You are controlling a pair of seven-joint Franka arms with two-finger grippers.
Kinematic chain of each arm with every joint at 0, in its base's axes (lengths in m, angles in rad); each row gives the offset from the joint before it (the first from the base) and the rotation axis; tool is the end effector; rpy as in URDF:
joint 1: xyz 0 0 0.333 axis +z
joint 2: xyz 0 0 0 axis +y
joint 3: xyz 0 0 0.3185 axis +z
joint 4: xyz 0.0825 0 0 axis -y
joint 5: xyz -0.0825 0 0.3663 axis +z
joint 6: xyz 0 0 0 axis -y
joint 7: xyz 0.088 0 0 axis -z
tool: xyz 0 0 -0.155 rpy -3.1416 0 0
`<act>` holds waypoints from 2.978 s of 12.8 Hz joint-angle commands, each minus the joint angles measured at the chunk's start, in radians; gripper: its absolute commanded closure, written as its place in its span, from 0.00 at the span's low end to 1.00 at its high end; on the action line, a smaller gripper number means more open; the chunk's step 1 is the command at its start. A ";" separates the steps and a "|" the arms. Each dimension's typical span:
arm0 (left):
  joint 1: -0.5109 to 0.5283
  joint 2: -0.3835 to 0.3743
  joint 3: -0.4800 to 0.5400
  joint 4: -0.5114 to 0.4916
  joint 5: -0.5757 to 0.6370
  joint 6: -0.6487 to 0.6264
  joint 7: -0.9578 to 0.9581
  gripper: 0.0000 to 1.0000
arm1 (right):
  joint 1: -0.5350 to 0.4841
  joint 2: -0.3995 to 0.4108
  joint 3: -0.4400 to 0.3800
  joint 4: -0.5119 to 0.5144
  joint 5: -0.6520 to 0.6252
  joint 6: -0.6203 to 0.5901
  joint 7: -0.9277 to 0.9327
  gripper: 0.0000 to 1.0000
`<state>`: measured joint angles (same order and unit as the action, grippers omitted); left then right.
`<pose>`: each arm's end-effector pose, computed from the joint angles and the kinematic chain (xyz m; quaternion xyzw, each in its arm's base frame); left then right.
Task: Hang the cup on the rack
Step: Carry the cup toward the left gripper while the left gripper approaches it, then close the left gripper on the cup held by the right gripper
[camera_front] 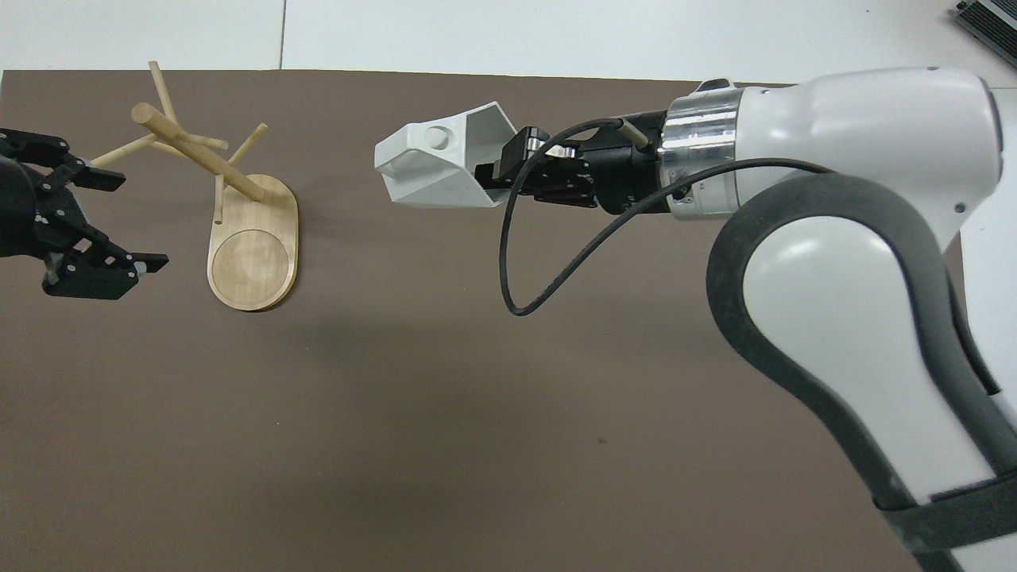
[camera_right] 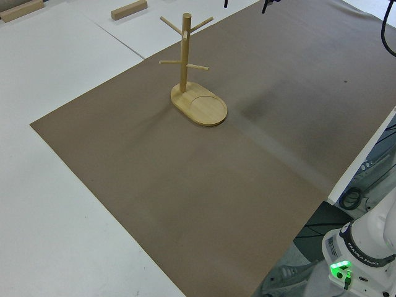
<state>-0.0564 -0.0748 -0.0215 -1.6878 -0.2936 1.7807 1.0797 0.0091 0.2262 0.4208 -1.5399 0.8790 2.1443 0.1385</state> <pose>0.5361 -0.0809 0.5912 0.8353 -0.5239 0.1420 0.0868 0.5924 0.3108 0.5701 -0.8825 0.0402 -0.0443 0.4665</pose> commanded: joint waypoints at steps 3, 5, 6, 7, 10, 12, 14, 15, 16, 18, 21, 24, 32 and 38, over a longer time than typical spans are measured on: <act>-0.075 -0.098 -0.015 -0.183 0.001 0.144 0.101 0.00 | 0.028 -0.027 -0.005 -0.034 0.020 0.017 0.007 1.00; -0.076 -0.109 -0.018 -0.204 0.001 0.154 0.130 0.00 | 0.028 -0.024 -0.005 -0.034 0.017 0.019 0.007 1.00; -0.076 -0.109 -0.021 -0.204 -0.015 0.163 0.126 0.00 | 0.028 -0.024 -0.005 -0.034 0.017 0.019 0.010 1.00; -0.076 -0.109 -0.021 -0.204 -0.051 0.183 0.125 0.00 | 0.029 -0.024 -0.005 -0.034 0.017 0.019 0.018 1.00; -0.065 -0.094 -0.020 -0.197 -0.243 0.197 0.121 0.00 | 0.083 -0.022 -0.005 -0.040 0.015 0.106 0.068 1.00; -0.062 -0.065 -0.020 -0.185 -0.330 0.197 0.118 0.00 | 0.101 -0.022 -0.005 -0.057 0.015 0.138 0.070 1.00; -0.062 -0.036 -0.020 -0.141 -0.364 0.189 0.117 0.00 | 0.107 -0.024 -0.005 -0.060 0.015 0.134 0.078 1.00; -0.068 -0.034 -0.020 -0.135 -0.365 0.190 0.117 0.00 | 0.107 -0.024 -0.005 -0.062 0.015 0.134 0.078 1.00; -0.075 -0.031 -0.021 -0.133 -0.365 0.192 0.118 0.00 | 0.107 -0.024 -0.005 -0.062 0.015 0.131 0.076 1.00; -0.097 -0.030 -0.028 -0.133 -0.366 0.192 0.120 0.00 | 0.106 -0.024 -0.005 -0.062 0.015 0.131 0.076 1.00; -0.131 -0.004 -0.029 -0.095 -0.371 0.200 0.114 0.00 | 0.104 -0.022 -0.005 -0.062 0.015 0.129 0.075 1.00; -0.134 0.055 -0.041 -0.007 -0.386 0.198 0.082 0.00 | 0.103 -0.022 -0.005 -0.062 0.015 0.128 0.075 1.00; -0.178 0.072 -0.083 0.002 -0.372 0.238 0.082 0.00 | 0.107 -0.022 -0.005 -0.060 0.014 0.135 0.087 1.00; -0.213 0.082 -0.081 0.002 -0.329 0.244 0.062 0.01 | 0.107 -0.022 -0.005 -0.060 0.014 0.132 0.087 1.00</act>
<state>-0.2303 -0.0092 -0.1091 -1.7046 -0.6408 2.0255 1.1732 0.1186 0.2228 0.4098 -1.5881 0.8784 2.2655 0.2068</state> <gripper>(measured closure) 0.000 0.952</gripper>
